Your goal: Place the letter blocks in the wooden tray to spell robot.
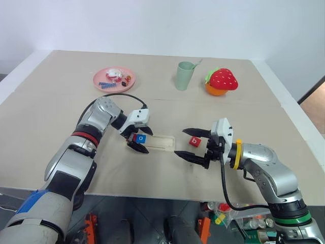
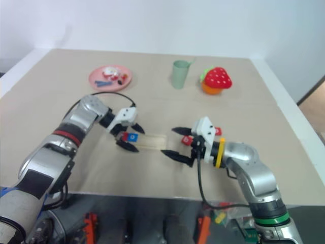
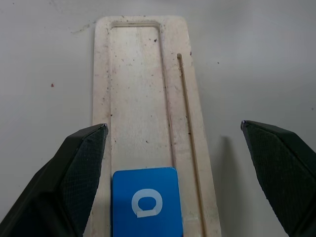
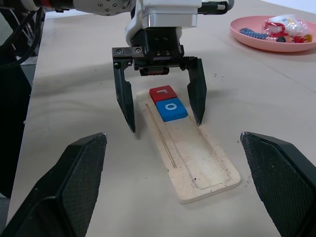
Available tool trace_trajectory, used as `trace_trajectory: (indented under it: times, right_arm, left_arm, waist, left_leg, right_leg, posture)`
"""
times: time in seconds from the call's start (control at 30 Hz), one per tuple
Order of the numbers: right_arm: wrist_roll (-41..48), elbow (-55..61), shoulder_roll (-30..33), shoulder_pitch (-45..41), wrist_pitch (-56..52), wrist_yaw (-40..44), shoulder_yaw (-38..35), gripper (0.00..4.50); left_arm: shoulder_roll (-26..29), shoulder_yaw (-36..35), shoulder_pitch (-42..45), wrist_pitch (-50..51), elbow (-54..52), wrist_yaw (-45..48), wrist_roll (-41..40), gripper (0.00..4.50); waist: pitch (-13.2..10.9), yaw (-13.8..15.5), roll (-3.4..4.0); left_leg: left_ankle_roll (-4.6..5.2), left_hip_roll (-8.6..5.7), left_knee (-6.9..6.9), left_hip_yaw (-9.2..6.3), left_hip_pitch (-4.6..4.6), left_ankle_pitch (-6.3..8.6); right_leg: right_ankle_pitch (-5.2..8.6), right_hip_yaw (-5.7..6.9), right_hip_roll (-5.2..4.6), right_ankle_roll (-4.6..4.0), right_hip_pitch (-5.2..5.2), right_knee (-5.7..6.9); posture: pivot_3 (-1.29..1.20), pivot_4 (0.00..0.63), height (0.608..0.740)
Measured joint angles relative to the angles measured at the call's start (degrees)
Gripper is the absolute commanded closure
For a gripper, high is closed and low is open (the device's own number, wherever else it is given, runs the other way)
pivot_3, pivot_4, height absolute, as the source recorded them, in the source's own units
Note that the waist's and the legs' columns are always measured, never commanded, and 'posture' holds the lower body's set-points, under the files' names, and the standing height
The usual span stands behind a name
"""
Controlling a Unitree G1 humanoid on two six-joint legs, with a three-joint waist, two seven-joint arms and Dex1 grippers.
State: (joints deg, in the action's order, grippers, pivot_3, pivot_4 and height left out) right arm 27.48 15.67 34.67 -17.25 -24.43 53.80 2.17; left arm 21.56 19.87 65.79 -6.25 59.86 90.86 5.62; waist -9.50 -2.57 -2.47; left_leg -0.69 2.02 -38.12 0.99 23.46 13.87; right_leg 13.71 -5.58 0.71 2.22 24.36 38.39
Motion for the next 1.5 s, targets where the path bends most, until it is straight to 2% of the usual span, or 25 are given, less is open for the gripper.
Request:
trace_trajectory:
  times: [0.3,0.4,0.7,1.1,1.13,1.4,1.43,1.5]
  right_arm:
    - [-0.3,0.0,-0.1,0.0,0.6,-0.4,0.0,0.0]
    - [-0.4,0.0,-0.1,0.0,0.6,-0.5,0.0,0.0]
    - [-0.4,0.1,-0.1,0.7,0.6,-0.6,0.0,0.0]
    - [-0.9,-0.1,-0.1,0.8,1.4,0.2,0.0,0.0]
    - [-0.9,-0.1,-0.1,0.9,1.6,0.5,0.0,0.0]
    - [-1.3,-0.3,0.1,1.4,2.1,1.3,0.0,0.0]
    - [-1.4,-0.3,0.2,1.5,2.1,1.4,0.0,0.0]
    - [-1.4,-0.5,0.3,1.7,2.2,1.7,0.0,0.0]
  left_arm:
    - [0.2,0.0,-0.5,-2.3,0.4,-3.5,1.6,0.03]
    - [0.2,-0.1,-0.6,-3.5,1.1,-4.8,2.1,0.8]
    - [0.3,-0.4,-0.7,-3.8,1.9,-3.8,2.6,3.74]
    - [0.4,-0.8,-0.8,-2.9,1.6,-3.2,2.6,3.74]
    - [0.4,-0.9,-0.8,-2.4,1.5,-3.1,2.6,2.94]
    - [1.6,-2.2,-0.8,3.5,-1.2,-0.3,0.6,0.22]
    - [1.8,-2.4,-0.7,4.2,-1.7,-0.2,0.5,0.06]
    - [2.0,-3.0,-0.6,6.1,-2.7,-0.1,-0.1,0.06]
  waist:
    - [0.0,0.0,0.0]
    - [0.0,0.0,0.0]
    - [0.0,-0.2,0.01]
    - [0.0,-0.2,0.01]
    - [0.0,-0.2,0.01]
    - [0.0,-0.2,0.0]
    - [0.0,-0.2,0.0]
    - [0.0,-0.2,0.0]
  left_leg:
    - [0.0,-0.02,-0.31,0.0,-0.12,-0.01]
    - [0.01,-0.03,-0.33,-0.01,-0.18,-0.09]
    - [0.07,-0.03,-0.33,-0.03,-0.22,-0.15]
    - [0.11,-0.05,-0.32,-0.05,-0.21,-0.18]
    - [0.11,-0.05,-0.32,-0.05,-0.21,-0.19]
    - [0.11,-0.06,-0.31,-0.08,-0.12,-0.18]
    - [0.11,-0.06,-0.31,-0.09,-0.11,-0.18]
    - [0.11,-0.08,-0.31,-0.11,-0.1,-0.18]
  right_leg:
    - [0.18,-0.03,0.01,0.33,-0.03,0.49]
    - [0.15,-0.04,0.02,0.28,-0.04,0.62]
    - [0.12,-0.05,0.05,0.24,-0.05,0.66]
    - [0.09,-0.05,0.06,0.25,-0.06,0.66]
    - [0.09,-0.05,0.06,0.25,-0.06,0.66]
    - [0.15,-0.03,0.04,0.3,0.0,0.65]
    - [0.16,-0.03,0.04,0.31,0.0,0.64]
    - [0.17,-0.02,0.03,0.32,0.0,0.64]
  posture:
    - [0.0,0.15,0.74]
    - [0.0,0.15,0.74]
    - [0.0,0.15,0.74]
    - [0.0,0.15,0.74]
    - [0.0,0.15,0.74]
    - [0.0,0.15,0.74]
    - [0.0,0.15,0.74]
    - [0.0,0.15,0.74]
